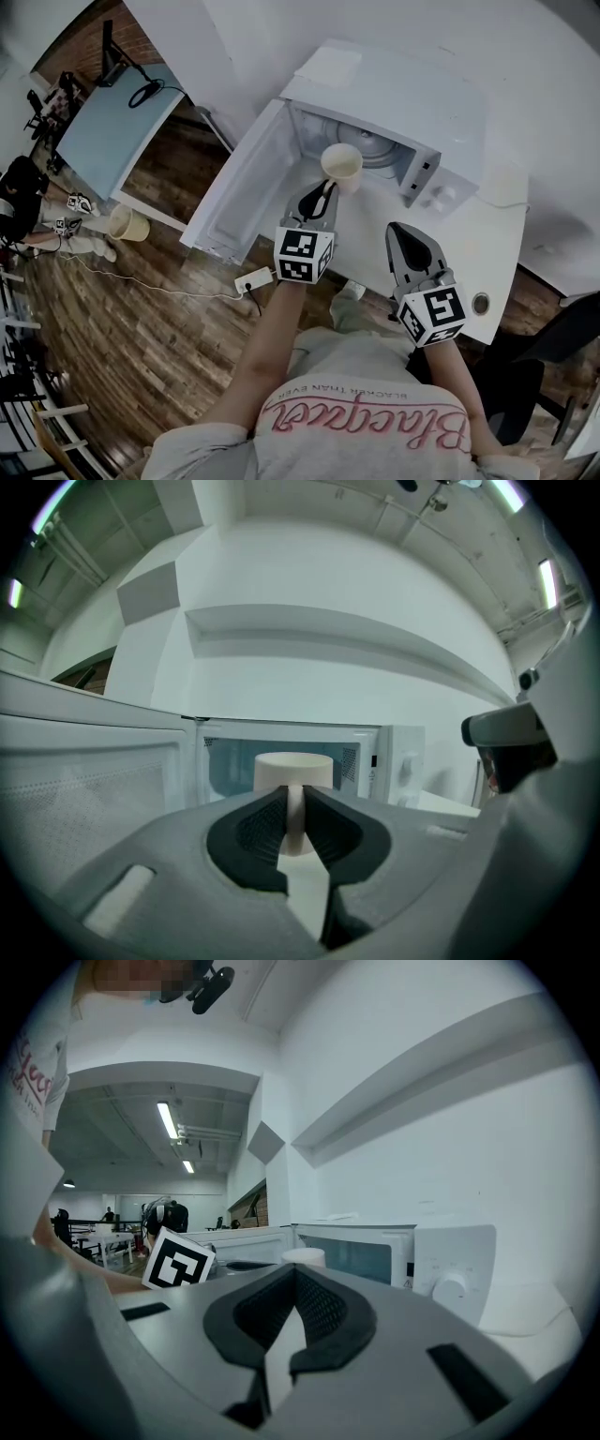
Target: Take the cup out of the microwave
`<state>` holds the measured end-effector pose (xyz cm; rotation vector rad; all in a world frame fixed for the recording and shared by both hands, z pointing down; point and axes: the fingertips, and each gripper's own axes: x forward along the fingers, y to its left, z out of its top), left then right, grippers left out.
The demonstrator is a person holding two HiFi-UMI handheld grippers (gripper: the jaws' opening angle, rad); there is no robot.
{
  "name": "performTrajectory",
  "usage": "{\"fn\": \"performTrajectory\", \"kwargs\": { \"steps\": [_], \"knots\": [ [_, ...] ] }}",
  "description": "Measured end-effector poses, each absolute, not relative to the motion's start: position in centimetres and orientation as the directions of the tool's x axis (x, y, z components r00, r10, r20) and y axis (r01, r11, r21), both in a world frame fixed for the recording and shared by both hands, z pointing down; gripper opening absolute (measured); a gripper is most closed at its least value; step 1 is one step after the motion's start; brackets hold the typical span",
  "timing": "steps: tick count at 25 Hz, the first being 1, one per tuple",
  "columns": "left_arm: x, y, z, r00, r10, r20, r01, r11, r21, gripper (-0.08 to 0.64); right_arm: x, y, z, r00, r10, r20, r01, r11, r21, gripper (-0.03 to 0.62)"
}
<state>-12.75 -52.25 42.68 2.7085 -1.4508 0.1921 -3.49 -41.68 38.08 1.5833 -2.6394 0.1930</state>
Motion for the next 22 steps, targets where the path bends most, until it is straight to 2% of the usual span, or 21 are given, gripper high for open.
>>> {"fn": "performTrajectory", "kwargs": {
  "steps": [22],
  "knots": [
    [-13.5,-43.8,38.2,0.548,-0.834,0.060,-0.833,-0.551,-0.046,0.049,-5.3,-37.9,36.5,-0.495,-0.861,0.116,-0.864,0.502,0.040,0.008]
  ]
}}
